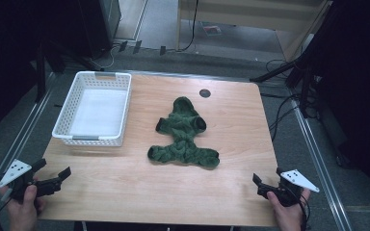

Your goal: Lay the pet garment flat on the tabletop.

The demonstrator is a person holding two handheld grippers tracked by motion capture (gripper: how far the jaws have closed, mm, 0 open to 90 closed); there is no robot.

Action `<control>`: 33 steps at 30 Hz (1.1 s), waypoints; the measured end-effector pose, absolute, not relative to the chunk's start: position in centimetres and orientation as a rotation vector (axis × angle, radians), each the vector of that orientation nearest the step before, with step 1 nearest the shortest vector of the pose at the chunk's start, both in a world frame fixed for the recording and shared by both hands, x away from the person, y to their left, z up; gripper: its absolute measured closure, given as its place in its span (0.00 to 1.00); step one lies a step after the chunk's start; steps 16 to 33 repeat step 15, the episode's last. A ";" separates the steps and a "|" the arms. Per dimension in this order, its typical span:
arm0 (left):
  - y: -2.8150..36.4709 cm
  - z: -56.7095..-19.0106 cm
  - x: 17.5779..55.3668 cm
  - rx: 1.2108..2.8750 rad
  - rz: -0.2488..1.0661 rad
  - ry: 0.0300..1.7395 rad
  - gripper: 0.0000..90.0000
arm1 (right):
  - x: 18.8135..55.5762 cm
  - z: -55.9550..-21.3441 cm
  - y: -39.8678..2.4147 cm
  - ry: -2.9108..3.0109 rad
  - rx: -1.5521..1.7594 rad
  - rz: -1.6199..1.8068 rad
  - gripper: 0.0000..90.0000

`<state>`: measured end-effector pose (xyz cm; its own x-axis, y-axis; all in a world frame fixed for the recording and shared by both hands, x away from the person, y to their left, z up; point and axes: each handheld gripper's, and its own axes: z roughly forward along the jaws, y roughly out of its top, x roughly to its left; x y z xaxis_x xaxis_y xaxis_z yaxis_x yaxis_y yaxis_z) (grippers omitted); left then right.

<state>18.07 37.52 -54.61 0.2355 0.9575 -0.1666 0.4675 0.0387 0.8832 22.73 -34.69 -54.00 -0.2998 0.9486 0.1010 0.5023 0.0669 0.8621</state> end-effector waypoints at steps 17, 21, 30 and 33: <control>37.3 -55.2 18.8 1.581 0.665 1.403 0.00 | 23.3 -54.4 -34.6 1.861 1.456 1.165 0.04; 37.3 -55.2 18.8 1.581 0.665 1.403 0.00 | 23.3 -54.4 -34.6 1.861 1.456 1.165 0.04; 37.3 -55.2 18.8 1.581 0.665 1.403 0.00 | 23.3 -54.4 -34.6 1.861 1.456 1.165 0.04; 37.3 -55.2 18.8 1.581 0.665 1.403 0.00 | 23.3 -54.4 -34.6 1.861 1.456 1.165 0.04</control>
